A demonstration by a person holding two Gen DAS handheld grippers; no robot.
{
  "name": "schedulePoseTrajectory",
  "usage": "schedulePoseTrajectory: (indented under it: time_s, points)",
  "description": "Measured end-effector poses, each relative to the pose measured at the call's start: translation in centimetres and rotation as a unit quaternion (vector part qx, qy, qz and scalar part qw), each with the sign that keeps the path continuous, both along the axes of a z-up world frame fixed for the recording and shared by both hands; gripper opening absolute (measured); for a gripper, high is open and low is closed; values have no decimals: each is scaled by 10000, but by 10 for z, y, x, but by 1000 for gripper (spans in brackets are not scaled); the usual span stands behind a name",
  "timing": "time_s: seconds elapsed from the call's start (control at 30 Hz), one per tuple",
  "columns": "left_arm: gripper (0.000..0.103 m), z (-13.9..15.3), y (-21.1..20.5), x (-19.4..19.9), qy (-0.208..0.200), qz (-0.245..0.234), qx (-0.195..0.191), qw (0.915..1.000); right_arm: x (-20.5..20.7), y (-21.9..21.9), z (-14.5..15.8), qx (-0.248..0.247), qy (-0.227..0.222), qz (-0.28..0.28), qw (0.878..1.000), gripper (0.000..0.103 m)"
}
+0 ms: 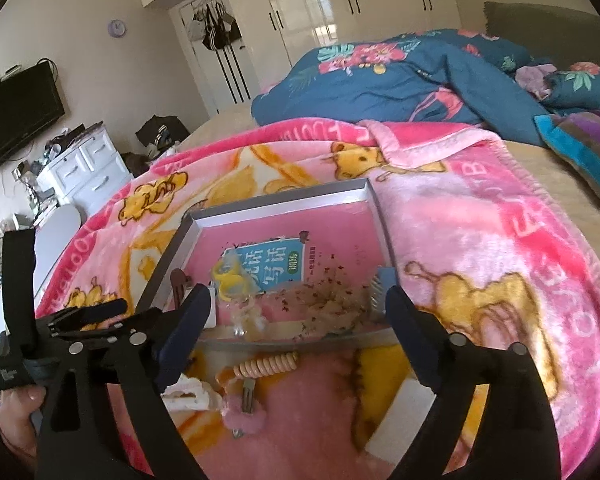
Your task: Organize jewelry
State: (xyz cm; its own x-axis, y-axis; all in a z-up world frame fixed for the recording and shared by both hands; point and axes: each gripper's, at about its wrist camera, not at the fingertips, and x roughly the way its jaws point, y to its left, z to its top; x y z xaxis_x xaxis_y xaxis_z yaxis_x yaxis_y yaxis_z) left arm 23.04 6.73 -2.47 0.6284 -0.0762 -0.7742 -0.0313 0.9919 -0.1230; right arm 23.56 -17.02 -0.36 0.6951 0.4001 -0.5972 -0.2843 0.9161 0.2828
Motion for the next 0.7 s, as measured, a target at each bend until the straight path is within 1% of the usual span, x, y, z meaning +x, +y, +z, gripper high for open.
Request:
schedulePoseTrajectory:
  time_s: [0.07,0.1,0.23,0.3,0.43,0.7]
  points:
    - [81,5,-2,-7,-80,15,20,10000,-9,-7,3,-6,-55,-67,10000,94]
    - [83,7,-3,-9,-107,14,35,9999,-12,-10,4,-3,-74,-80,9999,95]
    - [84,16,-7,-18,-196,25,89,9998,-23,-17,9,16,-113,-133,9998,96]
    - [89,21,-9,-22,-235,33,130,9996,-27,-18,11,10,-125,-130,9998,96]
    - [93,28,-11,-32,-270,75,127,9995,-36,-21,20,32,-220,-118,9997,97]
    - [94,49,-18,-53,-436,46,198,9988,-55,-28,41,91,-478,-138,9987,98]
